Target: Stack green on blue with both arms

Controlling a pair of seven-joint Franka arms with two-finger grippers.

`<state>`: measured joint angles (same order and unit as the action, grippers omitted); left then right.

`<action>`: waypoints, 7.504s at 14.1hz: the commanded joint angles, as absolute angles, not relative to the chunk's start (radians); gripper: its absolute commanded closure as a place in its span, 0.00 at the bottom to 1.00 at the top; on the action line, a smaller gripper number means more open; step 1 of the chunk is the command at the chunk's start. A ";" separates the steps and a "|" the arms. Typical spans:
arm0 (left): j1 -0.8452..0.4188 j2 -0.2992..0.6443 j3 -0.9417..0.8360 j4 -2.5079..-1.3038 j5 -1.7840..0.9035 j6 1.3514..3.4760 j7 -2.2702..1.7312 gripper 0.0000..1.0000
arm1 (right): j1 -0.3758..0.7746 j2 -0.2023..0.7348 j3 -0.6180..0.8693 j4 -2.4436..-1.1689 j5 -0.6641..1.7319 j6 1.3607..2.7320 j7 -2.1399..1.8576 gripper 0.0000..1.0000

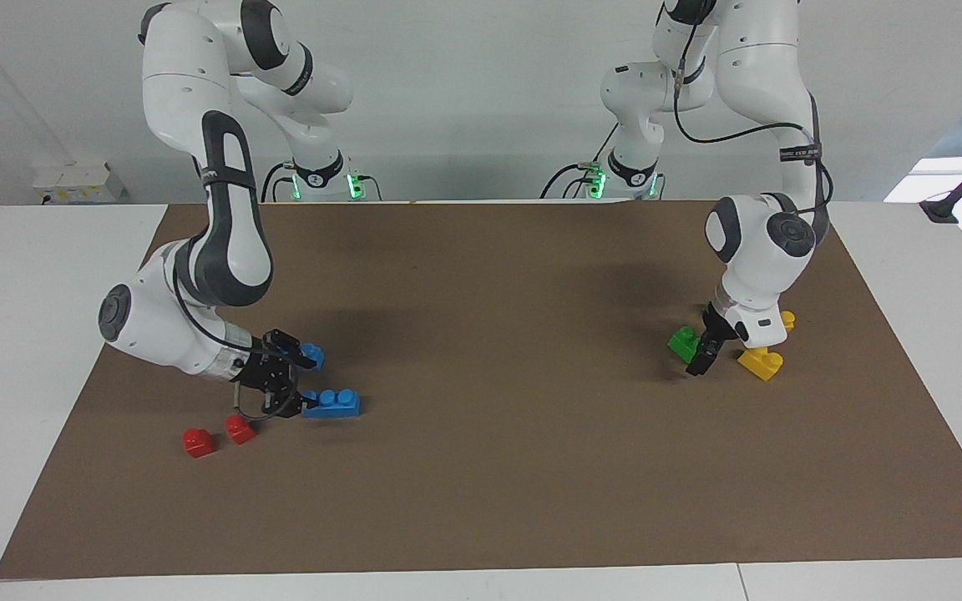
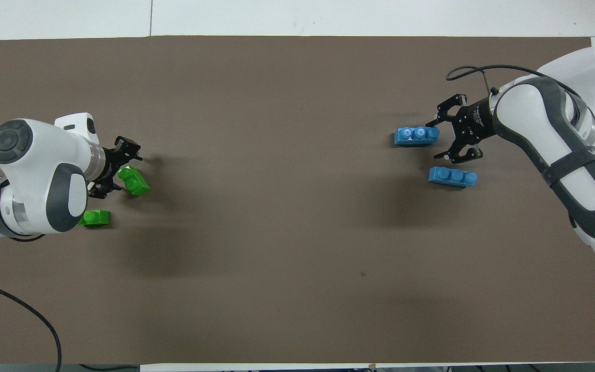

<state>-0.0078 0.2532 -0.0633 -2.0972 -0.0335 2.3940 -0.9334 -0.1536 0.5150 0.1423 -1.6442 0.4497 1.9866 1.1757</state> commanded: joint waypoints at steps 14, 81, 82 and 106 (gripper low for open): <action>-0.008 0.268 -0.063 -2.089 -0.043 2.404 -0.907 1.00 | -0.140 0.531 0.149 -1.707 0.471 2.154 1.157 0.18; -0.508 0.446 -0.123 -1.700 0.166 2.276 -2.163 1.00 | 0.373 0.532 0.150 -1.822 0.588 2.588 1.738 1.00; -0.506 0.454 -0.123 -1.700 0.167 2.276 -2.161 1.00 | 0.371 0.532 0.150 -1.822 0.588 2.588 1.738 1.00; -0.433 0.324 -0.127 -1.755 0.160 2.215 -2.023 0.00 | 0.373 0.528 0.150 -1.830 0.588 2.588 1.732 0.85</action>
<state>-0.4665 0.4025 -0.1189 -1.7267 0.1530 2.2719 -2.0517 0.3666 0.5210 0.1482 -1.7970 0.5689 2.5578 1.7327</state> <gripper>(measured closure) 0.000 0.656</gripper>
